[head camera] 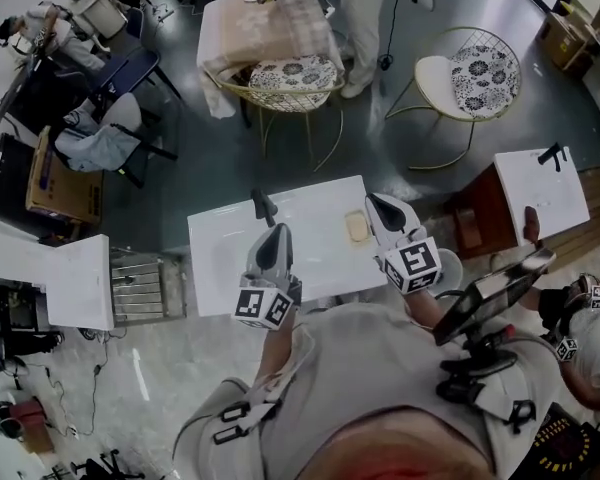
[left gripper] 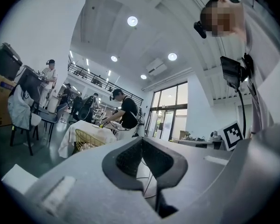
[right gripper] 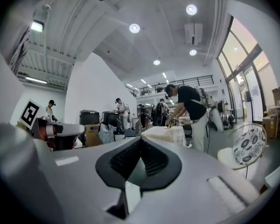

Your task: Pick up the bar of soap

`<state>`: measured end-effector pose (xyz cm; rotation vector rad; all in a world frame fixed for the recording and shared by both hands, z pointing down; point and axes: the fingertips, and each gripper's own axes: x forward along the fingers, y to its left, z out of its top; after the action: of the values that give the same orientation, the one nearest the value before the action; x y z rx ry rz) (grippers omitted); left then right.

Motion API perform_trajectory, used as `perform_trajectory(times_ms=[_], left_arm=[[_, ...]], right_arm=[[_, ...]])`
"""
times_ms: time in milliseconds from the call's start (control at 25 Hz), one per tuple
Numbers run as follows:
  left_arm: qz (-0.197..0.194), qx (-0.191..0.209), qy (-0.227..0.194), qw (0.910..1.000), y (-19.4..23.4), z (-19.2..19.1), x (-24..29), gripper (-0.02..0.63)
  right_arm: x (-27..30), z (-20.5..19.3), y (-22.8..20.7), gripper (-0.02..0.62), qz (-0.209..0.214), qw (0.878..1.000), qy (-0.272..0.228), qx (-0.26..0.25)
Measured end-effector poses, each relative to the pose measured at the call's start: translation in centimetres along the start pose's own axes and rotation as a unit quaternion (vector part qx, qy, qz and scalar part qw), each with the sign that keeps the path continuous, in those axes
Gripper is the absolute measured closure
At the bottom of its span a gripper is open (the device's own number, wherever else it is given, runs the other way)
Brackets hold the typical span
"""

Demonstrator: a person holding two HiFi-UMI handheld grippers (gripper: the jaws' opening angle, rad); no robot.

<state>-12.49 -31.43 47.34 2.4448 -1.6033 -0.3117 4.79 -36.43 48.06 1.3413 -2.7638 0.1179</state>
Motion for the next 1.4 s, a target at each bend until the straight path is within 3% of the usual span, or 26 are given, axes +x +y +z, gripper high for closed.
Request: perform_trajectory(times_ms=[360,600,1000,1040,1120,1200,1400], left_arm=[[0.001,0.026,-0.015,0.9995,2.5,1.8,0.9,0.614],[-0.003,0.021,-0.016,0.9996,3.3,2.1,0.9,0.614],[-0.021,0.029,-0.017,0.9992,4.1,3.0,1.8,0.614],[-0.022,0.029,-0.016,0.9992,4.1,3.1,2.0,0.614],[-0.024,0.027,-0.017,0.9992,4.3,2.9,2.2,0.614],[-0.023,0.024,-0.017,0.9993,4.2,2.7,2.3,0.614],[-0.023,0.017,-0.013,0.9995,3.6,2.0,2.0,0.614]], right_arm=[[2.3,4.6,0.4,0.594,-0.025,0.996,-0.059,-0.056],[3.1,4.8,1.0,0.594,-0.015,0.997,-0.058,-0.039],[4.1,6.0,0.2,0.592,-0.037,0.996,-0.072,-0.035],[4.5,5.6,0.0,0.549,-0.041,0.997,-0.057,-0.044],[5.3,4.5,0.1,0.265,-0.034,0.998,-0.019,-0.052],[5.7,3.7,0.1,0.132,-0.025,0.999,0.006,-0.039],[5.1,3.3,-0.4,0.127,-0.037,0.999,0.016,-0.027]])
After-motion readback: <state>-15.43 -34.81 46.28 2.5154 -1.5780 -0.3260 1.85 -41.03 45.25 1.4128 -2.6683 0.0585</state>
